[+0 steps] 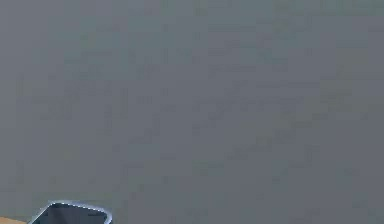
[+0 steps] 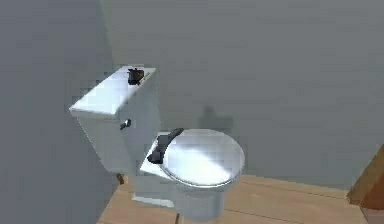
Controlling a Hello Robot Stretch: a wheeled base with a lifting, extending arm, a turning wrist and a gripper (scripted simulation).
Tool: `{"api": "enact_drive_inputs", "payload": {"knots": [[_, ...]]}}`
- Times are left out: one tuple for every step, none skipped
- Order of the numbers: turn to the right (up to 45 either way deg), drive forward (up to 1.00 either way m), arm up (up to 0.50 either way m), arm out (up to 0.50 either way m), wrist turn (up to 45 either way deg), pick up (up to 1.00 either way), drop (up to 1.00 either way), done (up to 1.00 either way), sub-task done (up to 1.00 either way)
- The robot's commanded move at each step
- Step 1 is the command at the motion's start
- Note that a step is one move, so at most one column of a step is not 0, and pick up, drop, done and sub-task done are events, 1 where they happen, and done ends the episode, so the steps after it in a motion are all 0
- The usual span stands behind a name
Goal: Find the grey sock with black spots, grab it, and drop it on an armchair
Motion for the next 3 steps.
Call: {"api": "enact_drive_inputs", "payload": {"knots": [[45.0, 0.00, 0.00, 0.00, 0.0, 0.00, 0.00, 0.00, 0.00], [45.0, 0.00, 0.00, 0.00, 0.0, 0.00, 0.00, 0.00, 0.00], [6.0, 0.00, 0.00, 0.00, 0.0, 0.00, 0.00, 0.00, 0.00]]}}
